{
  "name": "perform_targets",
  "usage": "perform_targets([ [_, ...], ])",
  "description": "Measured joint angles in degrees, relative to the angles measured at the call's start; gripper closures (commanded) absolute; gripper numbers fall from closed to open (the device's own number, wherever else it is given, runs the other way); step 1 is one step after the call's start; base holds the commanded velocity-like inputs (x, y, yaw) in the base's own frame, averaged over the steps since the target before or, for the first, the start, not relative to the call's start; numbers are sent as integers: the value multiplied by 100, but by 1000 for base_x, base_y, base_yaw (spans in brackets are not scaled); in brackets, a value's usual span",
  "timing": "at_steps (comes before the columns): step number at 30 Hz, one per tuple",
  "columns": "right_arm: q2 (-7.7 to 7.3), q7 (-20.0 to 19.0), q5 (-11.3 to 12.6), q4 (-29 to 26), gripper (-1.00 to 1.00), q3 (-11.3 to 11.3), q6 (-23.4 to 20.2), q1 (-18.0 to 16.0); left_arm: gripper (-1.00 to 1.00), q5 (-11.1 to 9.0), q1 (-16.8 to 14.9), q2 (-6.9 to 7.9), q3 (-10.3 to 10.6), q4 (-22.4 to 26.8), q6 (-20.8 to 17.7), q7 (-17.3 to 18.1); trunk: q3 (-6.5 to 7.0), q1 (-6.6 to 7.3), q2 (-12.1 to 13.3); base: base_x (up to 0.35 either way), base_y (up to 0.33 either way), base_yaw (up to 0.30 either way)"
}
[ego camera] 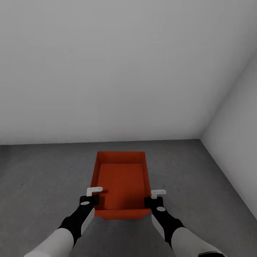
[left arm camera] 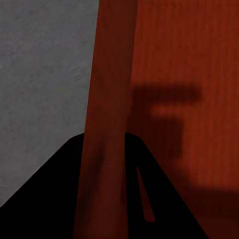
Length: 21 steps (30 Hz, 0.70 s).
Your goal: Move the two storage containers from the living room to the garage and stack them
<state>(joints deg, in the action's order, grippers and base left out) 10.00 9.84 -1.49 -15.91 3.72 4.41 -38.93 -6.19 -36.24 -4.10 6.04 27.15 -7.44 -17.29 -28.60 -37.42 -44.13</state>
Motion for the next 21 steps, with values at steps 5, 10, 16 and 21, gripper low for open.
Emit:
perform_targets([
  [5, 0, -1, 1, -1, 100, 0, 1, 0, 100, -2, -1, 1, 0, -2, 3, 0, 0, 0, 0, 0, 0, 54],
  [10, 0, -1, 4, -1, 100, 2, 1, 1, 100, -3, -1, 1, 2, -1, 3, 1, 0, 0, 0, 0, 0, 10],
  [16, 0, 0, 4, -1, 100, 3, 1, 1, 100, -4, -1, 1, 2, -3, 4, 1, 0, 0, 0, 0, 0, 1],
  [21, 0, 1, 13, -2, 100, 8, 1, 1, 100, -2, -1, 2, 3, 1, 1, 1, 0, 0, 0, 11, 0, 0],
])
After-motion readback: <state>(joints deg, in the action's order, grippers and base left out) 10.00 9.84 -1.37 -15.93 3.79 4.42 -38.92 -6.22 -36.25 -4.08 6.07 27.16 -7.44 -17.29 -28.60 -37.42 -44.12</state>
